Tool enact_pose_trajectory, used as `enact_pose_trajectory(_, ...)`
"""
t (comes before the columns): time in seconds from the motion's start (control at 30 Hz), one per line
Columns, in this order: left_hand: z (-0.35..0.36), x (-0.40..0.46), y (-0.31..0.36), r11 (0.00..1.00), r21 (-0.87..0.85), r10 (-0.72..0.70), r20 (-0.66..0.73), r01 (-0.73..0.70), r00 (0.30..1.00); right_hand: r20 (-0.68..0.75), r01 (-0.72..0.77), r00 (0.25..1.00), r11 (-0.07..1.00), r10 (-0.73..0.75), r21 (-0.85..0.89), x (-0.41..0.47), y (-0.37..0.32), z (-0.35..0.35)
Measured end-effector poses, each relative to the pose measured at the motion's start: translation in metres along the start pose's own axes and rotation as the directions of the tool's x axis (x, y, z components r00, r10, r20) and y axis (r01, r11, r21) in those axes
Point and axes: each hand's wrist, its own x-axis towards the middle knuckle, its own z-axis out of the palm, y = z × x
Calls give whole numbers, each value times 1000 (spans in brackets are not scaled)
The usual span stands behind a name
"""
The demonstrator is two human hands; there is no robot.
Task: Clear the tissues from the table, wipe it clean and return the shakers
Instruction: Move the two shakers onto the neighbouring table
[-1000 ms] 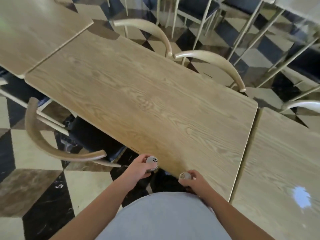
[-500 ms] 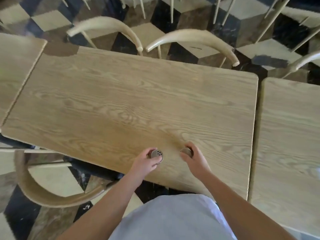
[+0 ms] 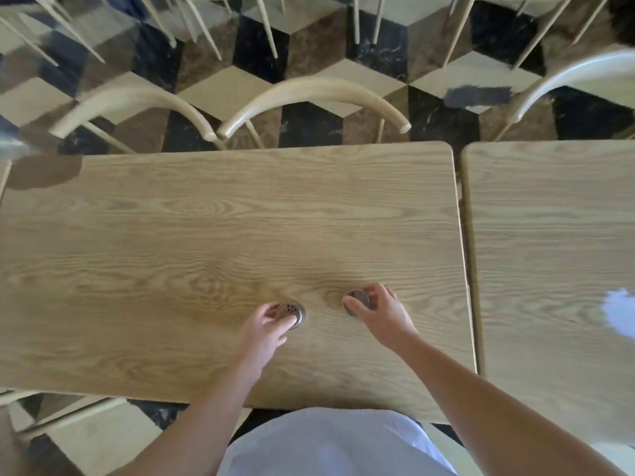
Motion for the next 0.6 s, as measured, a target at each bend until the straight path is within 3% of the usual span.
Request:
enact_pose_trajectory(0.1, -2, 9, 3, 999, -13, -49, 22, 49, 999, -29, -67, 997, 997, 69, 41, -8, 6, -1)
enact_pose_trajectory(0.4, -11, 9, 1, 992, 122, -29, 139, 12, 990, -59, -259, 954, 905, 295, 337, -31, 11, 24)
enact_pose_trajectory(0.6, -24, 3, -9, 993, 116, -49, 155, 31, 987, 36, -283, 949, 797, 313, 533, -62, 12, 32)
